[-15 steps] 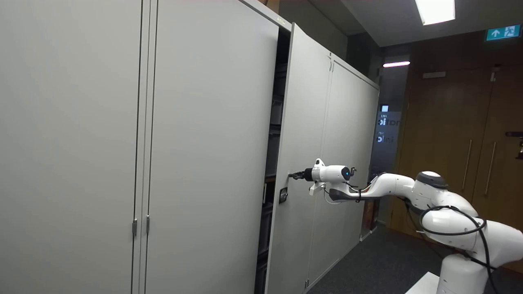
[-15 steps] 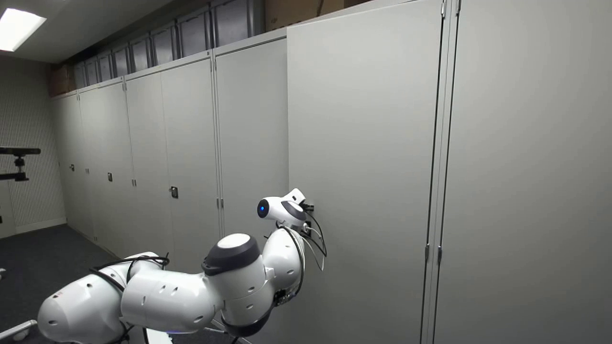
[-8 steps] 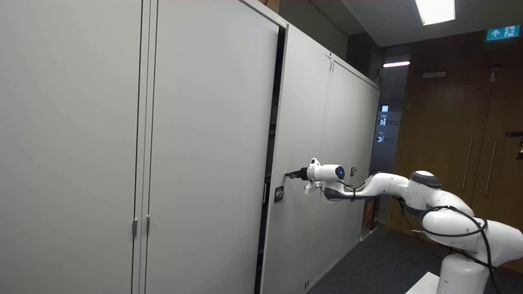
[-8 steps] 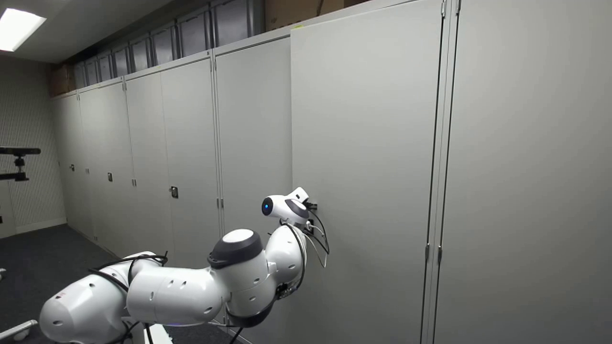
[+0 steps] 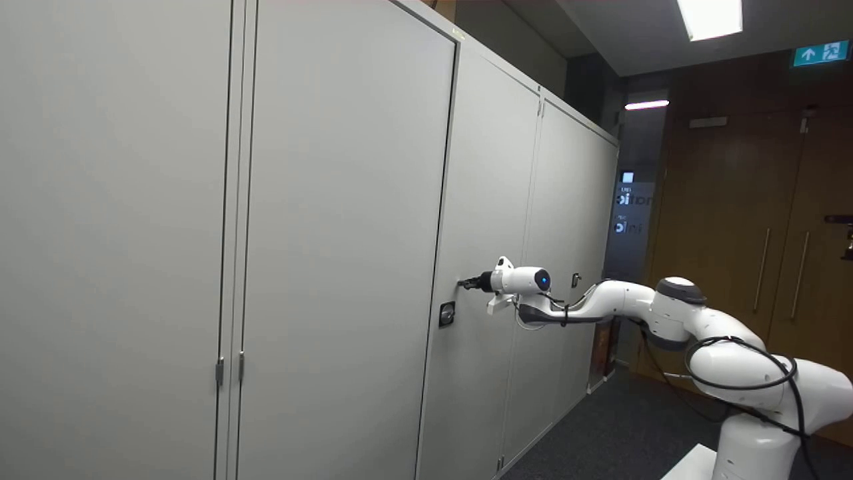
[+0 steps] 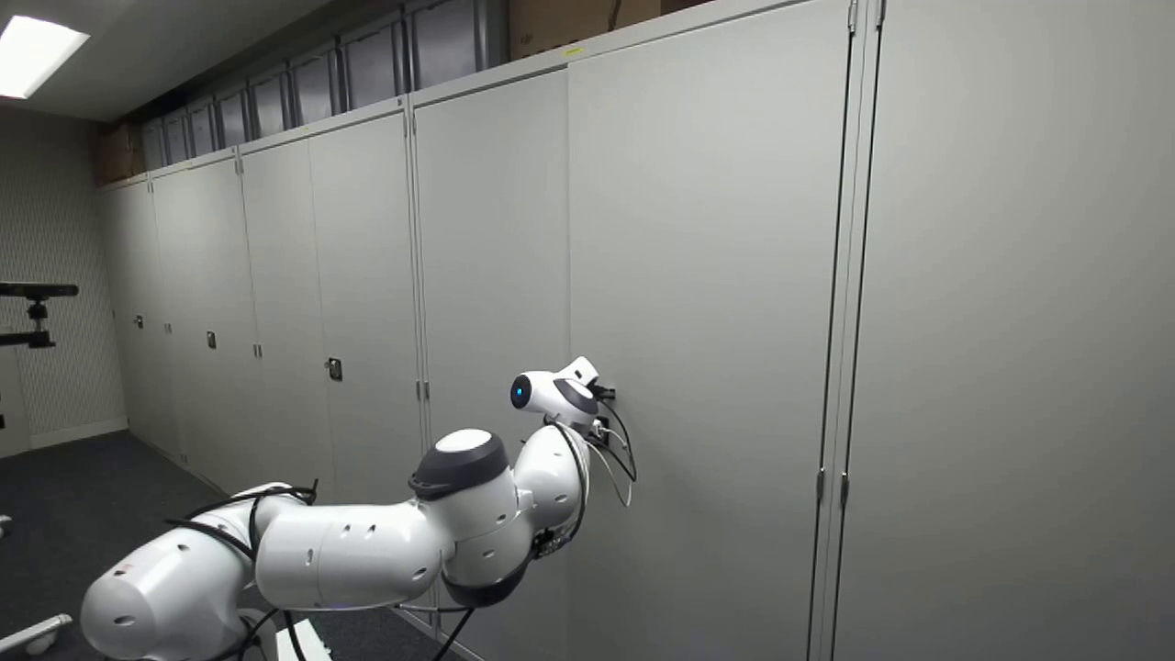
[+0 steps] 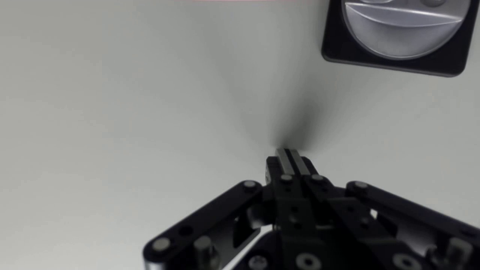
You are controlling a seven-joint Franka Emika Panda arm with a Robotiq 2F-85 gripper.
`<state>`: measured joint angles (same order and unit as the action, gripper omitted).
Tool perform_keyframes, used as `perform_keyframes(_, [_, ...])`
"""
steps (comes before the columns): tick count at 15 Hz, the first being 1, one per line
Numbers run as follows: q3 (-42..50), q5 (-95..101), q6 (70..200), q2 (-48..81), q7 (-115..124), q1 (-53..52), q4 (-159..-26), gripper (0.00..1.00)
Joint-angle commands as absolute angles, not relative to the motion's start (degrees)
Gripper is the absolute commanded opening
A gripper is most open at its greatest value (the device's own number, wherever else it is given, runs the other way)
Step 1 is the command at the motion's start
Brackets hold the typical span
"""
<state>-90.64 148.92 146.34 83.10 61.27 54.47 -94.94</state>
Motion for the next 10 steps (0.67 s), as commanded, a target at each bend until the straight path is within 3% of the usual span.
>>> perform_keyframes(1, [-88.9,148.6,147.9,79.9,61.4,50.7,-88.9,0.0])
perform_keyframes(10, [-87.2,148.5,148.4,78.8,61.7,48.3,-85.0,0.0])
